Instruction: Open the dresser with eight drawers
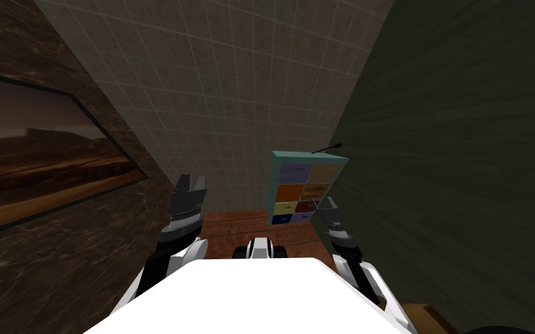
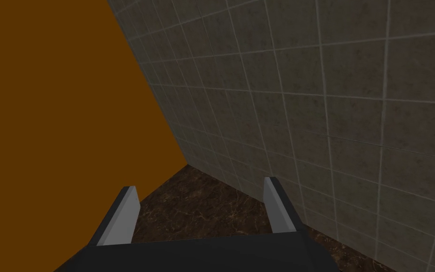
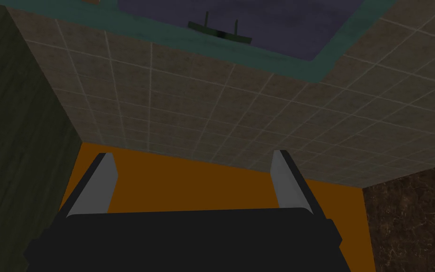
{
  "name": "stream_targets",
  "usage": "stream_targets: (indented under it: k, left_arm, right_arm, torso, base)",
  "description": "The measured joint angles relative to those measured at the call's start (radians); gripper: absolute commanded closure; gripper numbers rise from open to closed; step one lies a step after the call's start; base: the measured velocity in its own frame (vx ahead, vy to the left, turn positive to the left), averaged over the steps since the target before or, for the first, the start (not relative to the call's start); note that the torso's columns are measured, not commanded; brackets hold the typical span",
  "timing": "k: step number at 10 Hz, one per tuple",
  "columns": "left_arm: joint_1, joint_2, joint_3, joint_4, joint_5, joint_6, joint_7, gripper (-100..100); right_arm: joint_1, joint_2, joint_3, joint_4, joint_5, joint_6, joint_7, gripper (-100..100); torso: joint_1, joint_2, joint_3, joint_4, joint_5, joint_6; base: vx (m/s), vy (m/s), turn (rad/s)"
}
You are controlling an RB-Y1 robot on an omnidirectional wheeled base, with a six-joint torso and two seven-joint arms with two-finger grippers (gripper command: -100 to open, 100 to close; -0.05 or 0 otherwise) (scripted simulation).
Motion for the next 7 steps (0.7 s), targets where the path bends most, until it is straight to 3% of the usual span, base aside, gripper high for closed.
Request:
stream_targets:
  k: [5,7]
  left_arm:
    - [0.000,0.000,0.000,0.000,0.000,0.000,0.000,0]
    - [0.000,0.000,0.000,0.000,0.000,0.000,0.000,0]
  right_arm:
    - [-0.001,0.002,-0.056,0.077,0.023,-0.037,0.136,-100]
    - [0.000,0.004,-0.066,0.086,0.029,-0.040,0.183,-100]
  torso:
    - [0.000,0.001,0.001,0.000,0.000,0.000]
    - [-0.001,0.002,0.001,0.000,0.000,0.000]
  base:
    - [0.063,0.041,0.052]
    - [0.041,0.029,0.060]
